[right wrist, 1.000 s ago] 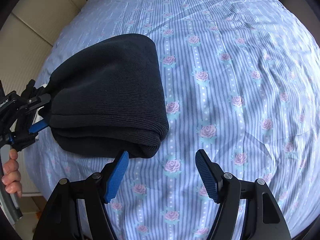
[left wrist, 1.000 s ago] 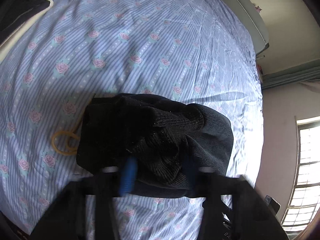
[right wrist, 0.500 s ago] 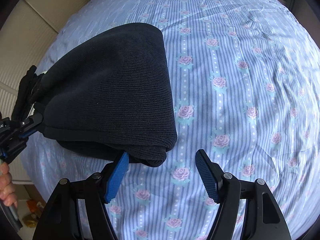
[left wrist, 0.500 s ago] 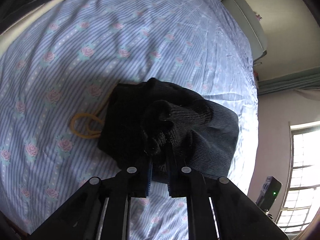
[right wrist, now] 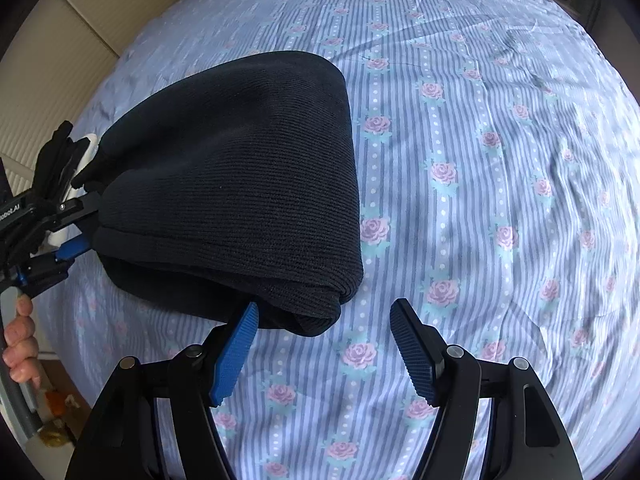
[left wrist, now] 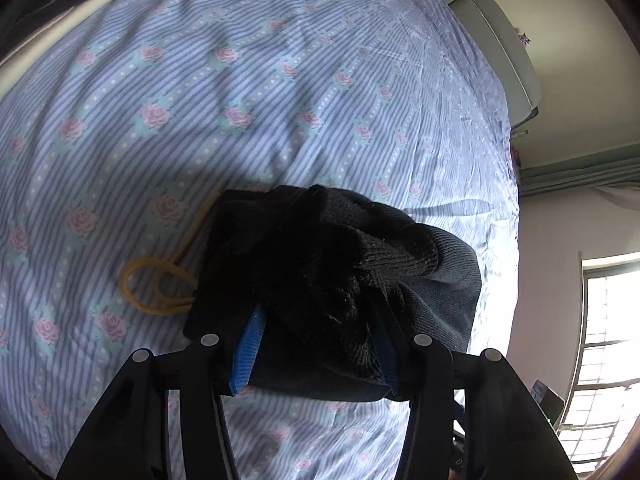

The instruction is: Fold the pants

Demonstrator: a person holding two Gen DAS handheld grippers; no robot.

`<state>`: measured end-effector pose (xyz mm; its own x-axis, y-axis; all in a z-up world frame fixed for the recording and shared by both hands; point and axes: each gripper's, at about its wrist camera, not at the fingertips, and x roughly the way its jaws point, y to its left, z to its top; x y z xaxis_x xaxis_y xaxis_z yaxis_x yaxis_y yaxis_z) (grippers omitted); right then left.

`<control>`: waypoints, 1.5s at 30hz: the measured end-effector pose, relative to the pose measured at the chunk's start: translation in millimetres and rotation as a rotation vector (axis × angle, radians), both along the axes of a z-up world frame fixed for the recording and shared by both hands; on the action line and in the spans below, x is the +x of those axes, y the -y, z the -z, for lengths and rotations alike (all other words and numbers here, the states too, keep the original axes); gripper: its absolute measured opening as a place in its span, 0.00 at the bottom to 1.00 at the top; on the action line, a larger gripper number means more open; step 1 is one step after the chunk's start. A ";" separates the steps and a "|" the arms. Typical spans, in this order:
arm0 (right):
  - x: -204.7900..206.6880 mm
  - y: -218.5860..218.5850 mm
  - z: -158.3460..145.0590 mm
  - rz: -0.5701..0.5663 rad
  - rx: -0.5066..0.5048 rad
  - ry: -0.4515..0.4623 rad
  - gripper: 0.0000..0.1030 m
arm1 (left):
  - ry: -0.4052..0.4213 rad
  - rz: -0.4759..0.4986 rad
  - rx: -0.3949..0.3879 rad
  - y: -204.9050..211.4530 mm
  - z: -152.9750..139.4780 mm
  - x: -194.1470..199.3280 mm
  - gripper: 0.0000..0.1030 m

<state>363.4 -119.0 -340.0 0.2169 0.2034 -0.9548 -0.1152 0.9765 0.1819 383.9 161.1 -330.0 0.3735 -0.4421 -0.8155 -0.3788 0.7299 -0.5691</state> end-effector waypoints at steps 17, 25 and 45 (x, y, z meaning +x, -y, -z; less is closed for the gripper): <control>9.3 -5.2 1.7 0.065 -0.025 0.025 0.67 | 0.197 0.043 -0.117 -1.2 -106.0 -8.4 0.18; 0.3 19.8 -33.6 0.216 -0.122 0.135 0.60 | 0.039 0.005 -0.106 -15.3 -39.1 -30.4 0.18; 8.4 23.2 -60.1 -0.003 -0.032 0.163 0.64 | 0.011 0.234 0.194 11.4 -34.2 -33.9 0.57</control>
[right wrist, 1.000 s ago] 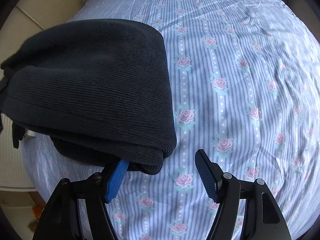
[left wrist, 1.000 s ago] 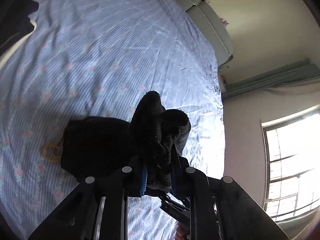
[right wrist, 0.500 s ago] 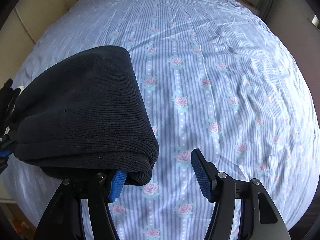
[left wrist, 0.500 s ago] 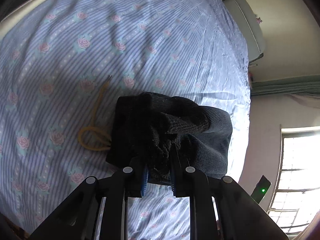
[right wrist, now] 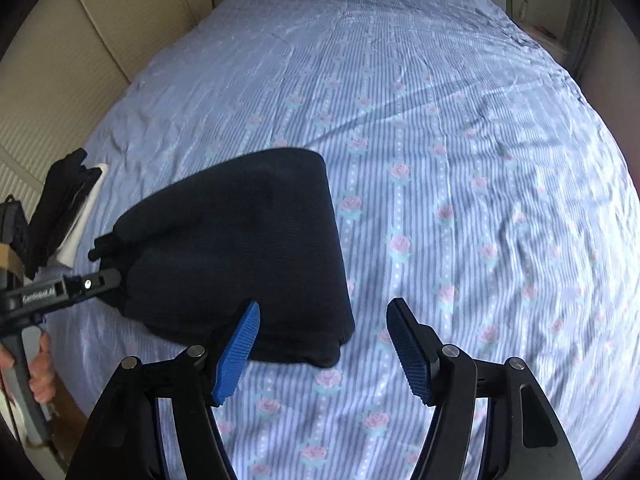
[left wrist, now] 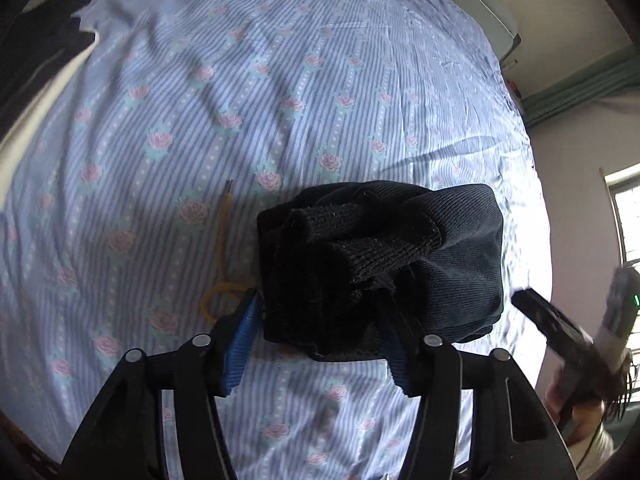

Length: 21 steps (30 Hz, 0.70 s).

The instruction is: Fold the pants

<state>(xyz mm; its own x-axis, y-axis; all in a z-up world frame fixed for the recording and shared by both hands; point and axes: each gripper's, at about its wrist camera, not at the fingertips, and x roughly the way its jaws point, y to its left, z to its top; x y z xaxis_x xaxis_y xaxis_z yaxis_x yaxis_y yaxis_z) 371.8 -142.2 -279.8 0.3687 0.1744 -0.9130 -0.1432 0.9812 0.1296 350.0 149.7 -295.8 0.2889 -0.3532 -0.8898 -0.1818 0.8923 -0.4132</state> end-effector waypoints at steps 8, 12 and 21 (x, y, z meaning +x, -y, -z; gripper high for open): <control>48.8 -11.3 42.3 -0.001 0.124 -0.136 0.64 | 0.045 0.015 -0.058 -2.3 -6.4 19.7 0.75; 48.8 -15.7 48.9 -0.007 0.110 -0.143 0.64 | -0.026 -0.004 -0.118 -1.5 23.2 27.1 0.74; 58.7 -9.6 77.7 0.002 0.176 -0.226 0.68 | -0.086 -0.090 -0.273 -18.6 76.3 29.9 0.75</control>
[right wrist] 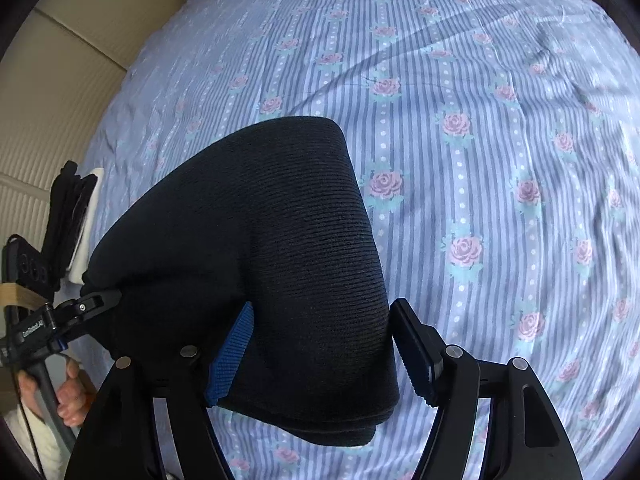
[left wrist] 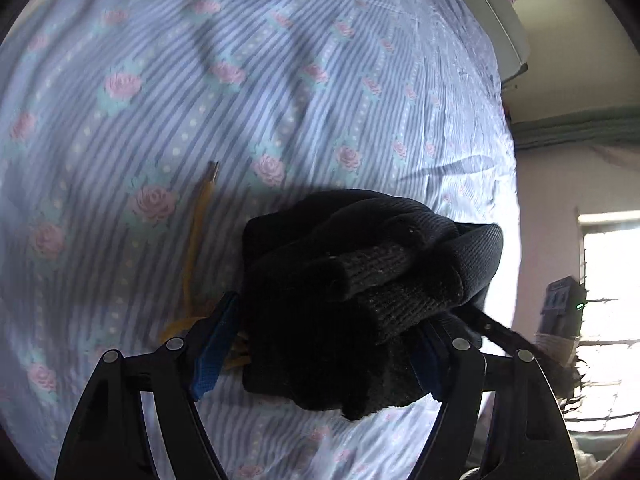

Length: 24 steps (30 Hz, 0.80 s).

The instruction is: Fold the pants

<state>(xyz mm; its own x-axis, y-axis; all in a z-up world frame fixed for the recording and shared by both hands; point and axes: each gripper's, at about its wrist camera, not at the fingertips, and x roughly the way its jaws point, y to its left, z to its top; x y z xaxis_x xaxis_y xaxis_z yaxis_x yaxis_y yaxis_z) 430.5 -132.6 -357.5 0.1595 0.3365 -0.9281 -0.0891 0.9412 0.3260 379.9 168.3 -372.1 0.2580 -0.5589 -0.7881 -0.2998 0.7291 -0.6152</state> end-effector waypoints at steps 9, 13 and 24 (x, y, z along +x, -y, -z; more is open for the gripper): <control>4.5 3.0 25.0 0.046 0.031 -0.026 0.74 | -0.007 -0.051 -0.094 2.1 26.5 2.1 0.81; 7.8 10.8 36.3 0.146 0.106 -0.080 0.72 | -0.022 -0.093 -0.160 -1.4 24.9 -0.1 0.60; -22.3 5.5 -24.1 0.177 0.122 0.005 0.50 | 0.065 -0.089 -0.106 7.8 -39.7 -23.4 0.50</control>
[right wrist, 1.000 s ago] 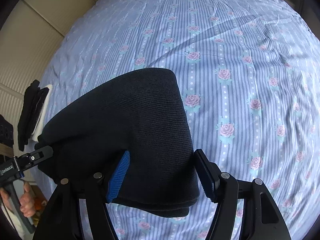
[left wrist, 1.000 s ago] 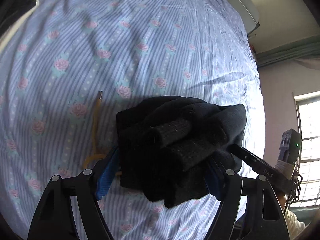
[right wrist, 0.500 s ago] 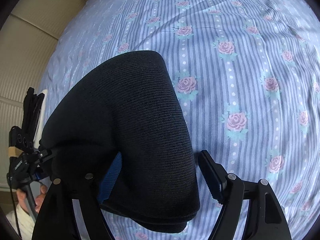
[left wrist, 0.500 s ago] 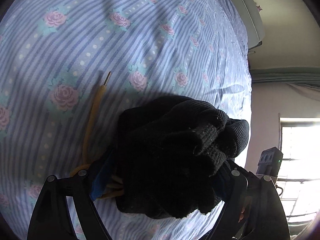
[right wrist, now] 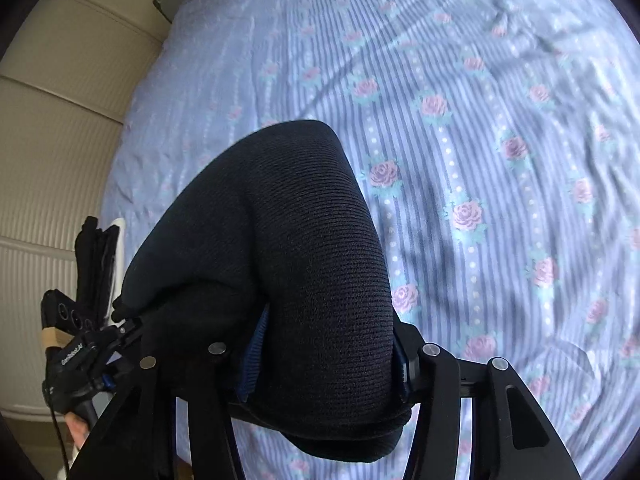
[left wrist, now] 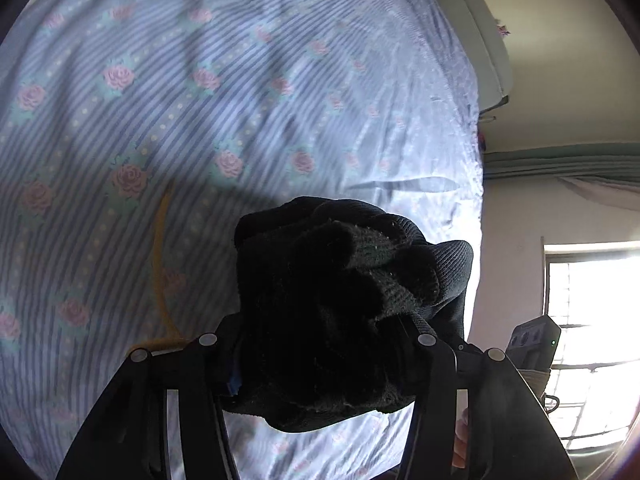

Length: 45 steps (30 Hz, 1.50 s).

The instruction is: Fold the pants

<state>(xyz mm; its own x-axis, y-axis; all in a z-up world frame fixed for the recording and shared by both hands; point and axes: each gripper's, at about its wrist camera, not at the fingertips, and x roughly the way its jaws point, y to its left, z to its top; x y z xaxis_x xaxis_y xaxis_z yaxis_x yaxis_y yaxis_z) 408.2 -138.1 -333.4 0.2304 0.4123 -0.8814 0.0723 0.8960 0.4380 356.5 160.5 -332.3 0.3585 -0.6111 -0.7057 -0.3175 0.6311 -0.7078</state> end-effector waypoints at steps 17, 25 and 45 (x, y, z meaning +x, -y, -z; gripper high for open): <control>-132.7 31.0 -189.3 -0.070 0.040 0.320 0.50 | 0.319 -0.041 0.140 29.4 -198.8 -130.9 0.50; -180.6 24.0 -241.5 -0.102 0.097 0.432 0.50 | 0.409 -0.067 0.209 21.8 -257.6 -183.4 0.50; -246.8 -197.1 -290.2 -0.057 0.100 0.549 0.50 | 0.493 -0.046 0.179 -215.3 -291.1 -247.5 0.50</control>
<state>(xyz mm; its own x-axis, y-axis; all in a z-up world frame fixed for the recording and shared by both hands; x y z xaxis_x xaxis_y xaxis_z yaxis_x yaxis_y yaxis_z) 161.4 59.0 -43.2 0.6198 0.5128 -0.5941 -0.2377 0.8441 0.4806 109.0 375.8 -41.2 0.6980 -0.4720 -0.5385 -0.0046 0.7490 -0.6625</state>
